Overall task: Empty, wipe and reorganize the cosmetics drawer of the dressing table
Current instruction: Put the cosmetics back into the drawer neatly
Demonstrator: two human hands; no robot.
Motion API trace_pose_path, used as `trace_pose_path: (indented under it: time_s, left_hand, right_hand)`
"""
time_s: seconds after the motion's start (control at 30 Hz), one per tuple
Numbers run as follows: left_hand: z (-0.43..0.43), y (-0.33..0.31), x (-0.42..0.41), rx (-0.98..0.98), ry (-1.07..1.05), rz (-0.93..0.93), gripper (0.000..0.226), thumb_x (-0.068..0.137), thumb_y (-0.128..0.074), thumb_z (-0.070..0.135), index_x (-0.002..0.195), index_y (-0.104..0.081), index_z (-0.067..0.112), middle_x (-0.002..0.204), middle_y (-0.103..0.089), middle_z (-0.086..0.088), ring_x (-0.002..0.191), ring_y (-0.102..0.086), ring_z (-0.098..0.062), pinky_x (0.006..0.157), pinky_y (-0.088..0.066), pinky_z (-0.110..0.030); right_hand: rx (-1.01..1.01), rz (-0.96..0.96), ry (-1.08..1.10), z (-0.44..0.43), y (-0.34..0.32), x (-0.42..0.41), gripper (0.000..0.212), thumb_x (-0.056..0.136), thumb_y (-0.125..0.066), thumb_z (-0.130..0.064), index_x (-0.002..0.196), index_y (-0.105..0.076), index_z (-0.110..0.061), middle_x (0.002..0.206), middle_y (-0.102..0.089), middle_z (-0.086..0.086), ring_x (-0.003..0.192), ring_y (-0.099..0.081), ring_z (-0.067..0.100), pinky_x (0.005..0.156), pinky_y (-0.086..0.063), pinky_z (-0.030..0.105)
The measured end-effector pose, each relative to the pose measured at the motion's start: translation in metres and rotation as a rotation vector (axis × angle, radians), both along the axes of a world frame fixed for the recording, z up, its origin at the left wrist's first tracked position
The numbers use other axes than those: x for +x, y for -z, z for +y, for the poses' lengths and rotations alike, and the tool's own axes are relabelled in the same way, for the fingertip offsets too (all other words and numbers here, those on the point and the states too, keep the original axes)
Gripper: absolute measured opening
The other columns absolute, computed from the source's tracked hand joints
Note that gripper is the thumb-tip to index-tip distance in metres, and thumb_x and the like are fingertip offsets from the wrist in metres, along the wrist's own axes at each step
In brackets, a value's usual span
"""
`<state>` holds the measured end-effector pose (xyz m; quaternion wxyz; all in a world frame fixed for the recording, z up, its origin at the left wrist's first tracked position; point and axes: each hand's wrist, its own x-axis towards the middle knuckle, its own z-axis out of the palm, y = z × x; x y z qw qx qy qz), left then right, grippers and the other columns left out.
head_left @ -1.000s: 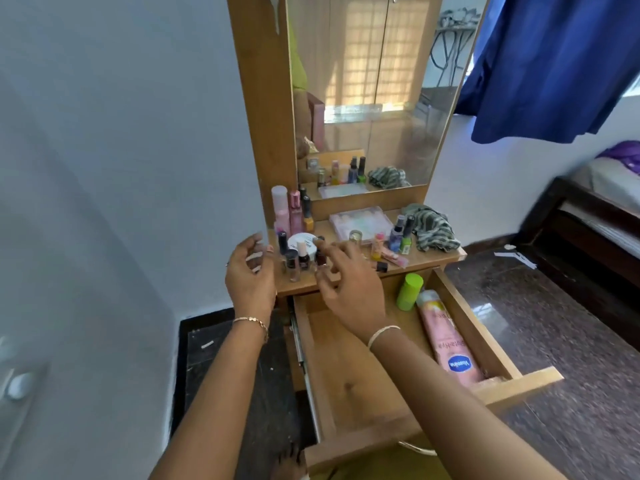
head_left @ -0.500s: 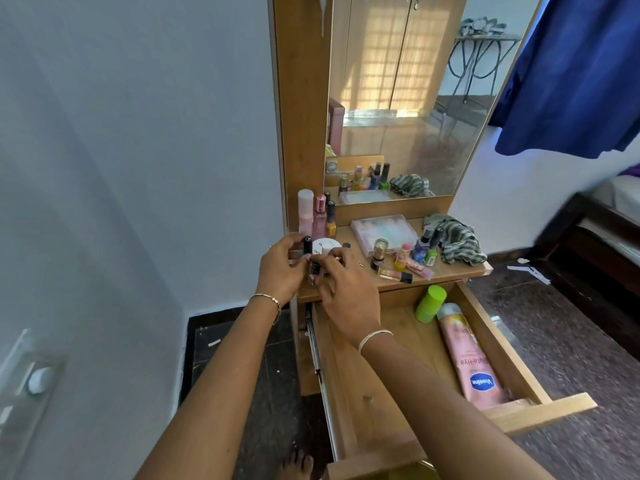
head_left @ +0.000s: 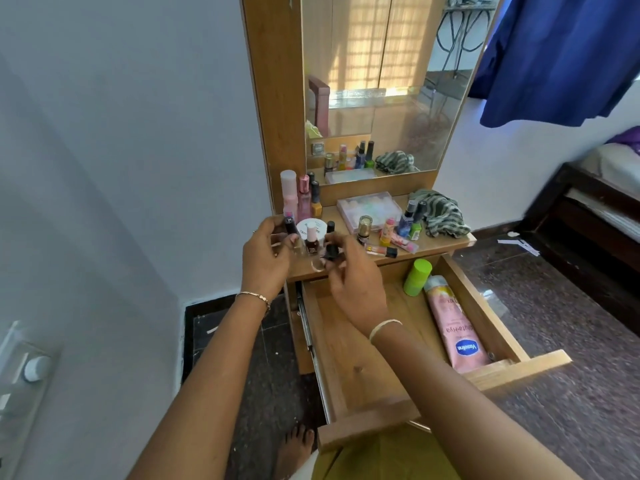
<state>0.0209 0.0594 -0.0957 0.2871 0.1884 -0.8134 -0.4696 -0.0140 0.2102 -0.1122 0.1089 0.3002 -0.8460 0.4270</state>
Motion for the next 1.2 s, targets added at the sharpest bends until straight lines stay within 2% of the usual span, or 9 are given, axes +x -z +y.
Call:
trace_pose_path:
  time_s: [0.13, 0.23, 0.43, 0.53, 0.63, 0.7, 0.83, 1.07, 1.2]
  left_hand:
    - [0.037, -0.003, 0.01, 0.047, 0.087, 0.016, 0.031, 0.087, -0.065, 0.022, 0.117, -0.056, 0.026, 0.101, -0.06, 0.015, 0.089, -0.056, 0.004, 0.075, -0.045, -0.013]
    - [0.072, 0.006, 0.005, 0.083, 0.215, -0.02, 0.025, 0.086, -0.066, 0.022, 0.109, -0.057, 0.026, 0.096, -0.063, 0.017, 0.085, -0.06, 0.007, 0.072, -0.047, -0.009]
    - [0.131, 0.044, -0.032, 0.11, 0.372, -0.157, 0.024, 0.082, -0.07, 0.011, 0.103, -0.06, 0.016, 0.089, -0.068, 0.005, 0.079, -0.064, -0.002, 0.075, -0.051, -0.018]
    - [0.153, 0.062, -0.057, 0.038, 0.367, -0.201, 0.023, 0.078, -0.073, 0.009, 0.097, -0.063, 0.016, 0.086, -0.068, 0.003, 0.076, -0.062, -0.006, 0.074, -0.05, -0.018]
    - [0.165, 0.078, -0.077, -0.034, 0.356, -0.261, 0.026, 0.076, -0.076, 0.011, 0.1, -0.066, 0.013, 0.09, -0.07, 0.0, 0.076, -0.061, -0.007, 0.073, -0.047, -0.016]
    - [0.17, 0.087, -0.086, -0.07, 0.354, -0.303, 0.027, 0.076, -0.076, 0.012, 0.102, -0.066, 0.014, 0.094, -0.071, -0.001, 0.081, -0.063, -0.009, 0.077, -0.05, -0.02]
    - [0.176, 0.097, -0.097, -0.116, 0.345, -0.333, 0.027, 0.077, -0.075, 0.014, 0.103, -0.067, 0.016, 0.095, -0.071, -0.001, 0.087, -0.065, -0.015, 0.081, -0.054, -0.031]
    - [0.183, 0.106, -0.1, -0.117, 0.334, -0.307, 0.024, 0.076, -0.077, 0.015, 0.099, -0.069, 0.015, 0.091, -0.072, 0.001, 0.074, -0.06, -0.007, 0.069, -0.045, -0.018]
    - [0.188, 0.108, -0.101, -0.118, 0.336, -0.309, 0.024, 0.077, -0.075, 0.014, 0.1, -0.07, 0.015, 0.093, -0.072, 0.001, 0.076, -0.061, -0.008, 0.07, -0.045, -0.018]
  right_hand:
    - [-0.054, -0.027, 0.099, 0.063, 0.013, -0.005, 0.038, 0.083, -0.068, -0.014, 0.117, -0.057, -0.025, 0.107, -0.06, -0.016, 0.093, -0.058, 0.0, 0.082, -0.052, 0.023]
    - [-0.027, -0.094, 0.195, 0.113, 0.027, -0.017, 0.033, 0.08, -0.071, -0.009, 0.109, -0.065, -0.021, 0.1, -0.068, -0.01, 0.09, -0.063, 0.003, 0.082, -0.055, 0.027]
    - [0.058, -0.213, 0.323, 0.174, 0.046, -0.045, 0.031, 0.077, -0.073, -0.005, 0.101, -0.068, -0.024, 0.097, -0.07, -0.004, 0.091, -0.067, 0.011, 0.086, -0.054, 0.028]
    - [0.089, -0.214, 0.318, 0.181, 0.055, -0.053, 0.031, 0.076, -0.074, -0.004, 0.101, -0.069, -0.022, 0.101, -0.067, -0.003, 0.093, -0.065, 0.012, 0.089, -0.055, 0.031]
    - [0.127, -0.18, 0.311, 0.179, 0.06, -0.058, 0.032, 0.076, -0.073, -0.005, 0.102, -0.068, -0.023, 0.103, -0.067, -0.003, 0.095, -0.064, 0.014, 0.089, -0.054, 0.03]
    - [0.158, -0.15, 0.312, 0.177, 0.061, -0.059, 0.032, 0.076, -0.072, -0.005, 0.101, -0.068, -0.024, 0.102, -0.068, -0.003, 0.094, -0.063, 0.014, 0.086, -0.052, 0.026]
    - [0.204, -0.175, 0.302, 0.176, 0.067, -0.061, 0.032, 0.077, -0.068, -0.003, 0.103, -0.069, -0.021, 0.103, -0.068, 0.0, 0.094, -0.063, 0.016, 0.085, -0.053, 0.027]
    - [0.292, -0.213, 0.282, 0.175, 0.071, -0.06, 0.031, 0.077, -0.062, -0.001, 0.103, -0.068, -0.018, 0.103, -0.07, 0.003, 0.096, -0.064, 0.021, 0.084, -0.053, 0.033]
    - [0.341, -0.197, 0.291, 0.175, 0.07, -0.059, 0.032, 0.077, -0.063, -0.002, 0.106, -0.065, -0.017, 0.104, -0.068, 0.005, 0.098, -0.062, 0.022, 0.083, -0.051, 0.031]
